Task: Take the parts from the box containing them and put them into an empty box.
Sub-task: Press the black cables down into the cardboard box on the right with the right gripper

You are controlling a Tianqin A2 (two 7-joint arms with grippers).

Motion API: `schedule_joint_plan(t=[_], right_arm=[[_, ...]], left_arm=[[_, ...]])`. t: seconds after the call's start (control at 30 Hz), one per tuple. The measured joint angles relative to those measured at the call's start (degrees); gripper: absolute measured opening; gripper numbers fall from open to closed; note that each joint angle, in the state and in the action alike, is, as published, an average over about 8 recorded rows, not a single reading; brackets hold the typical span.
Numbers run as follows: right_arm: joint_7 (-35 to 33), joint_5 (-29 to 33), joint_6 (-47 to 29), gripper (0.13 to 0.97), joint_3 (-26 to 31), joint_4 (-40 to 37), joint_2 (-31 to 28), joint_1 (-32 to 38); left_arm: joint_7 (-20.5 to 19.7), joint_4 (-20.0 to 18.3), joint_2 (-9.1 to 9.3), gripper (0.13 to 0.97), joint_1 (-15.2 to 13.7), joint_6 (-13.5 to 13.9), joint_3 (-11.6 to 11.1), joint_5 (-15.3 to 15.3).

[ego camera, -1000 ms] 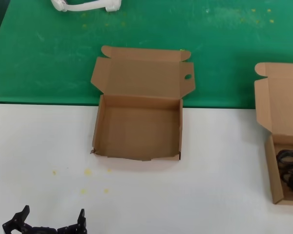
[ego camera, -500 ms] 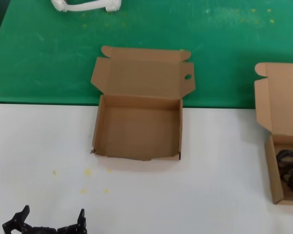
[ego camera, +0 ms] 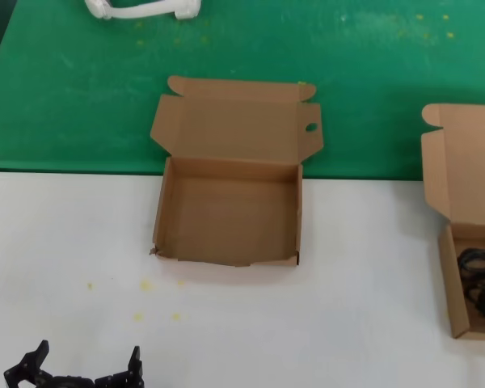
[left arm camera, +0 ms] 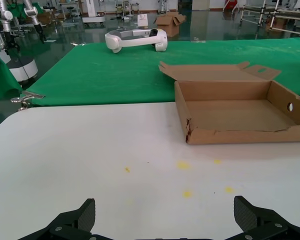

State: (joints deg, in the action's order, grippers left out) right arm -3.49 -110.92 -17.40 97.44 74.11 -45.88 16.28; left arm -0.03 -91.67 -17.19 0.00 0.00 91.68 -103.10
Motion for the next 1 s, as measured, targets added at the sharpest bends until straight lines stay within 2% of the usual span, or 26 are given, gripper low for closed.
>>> schedule_joint_plan(t=[0.27, 0.53, 1.0], right_arm=[[-1.69, 5.59, -3.56, 0.966, 3.03, -3.67, -2.52, 6.56], [-6.36, 10.22, -7.86, 0.966, 5.21, -8.68, -2.16, 12.66], [-27.38, 12.66, -15.20, 0.966, 5.24, -19.02, 1.61, 19.13]], left_arm=[[0.00, 0.00, 0.00, 0.966, 0.00, 0.00, 0.00, 0.00], [0.00, 0.00, 0.00, 0.966, 0.00, 0.00, 0.00, 0.00], [-0.02, 0.00, 0.00, 0.966, 0.00, 0.00, 0.00, 0.01]])
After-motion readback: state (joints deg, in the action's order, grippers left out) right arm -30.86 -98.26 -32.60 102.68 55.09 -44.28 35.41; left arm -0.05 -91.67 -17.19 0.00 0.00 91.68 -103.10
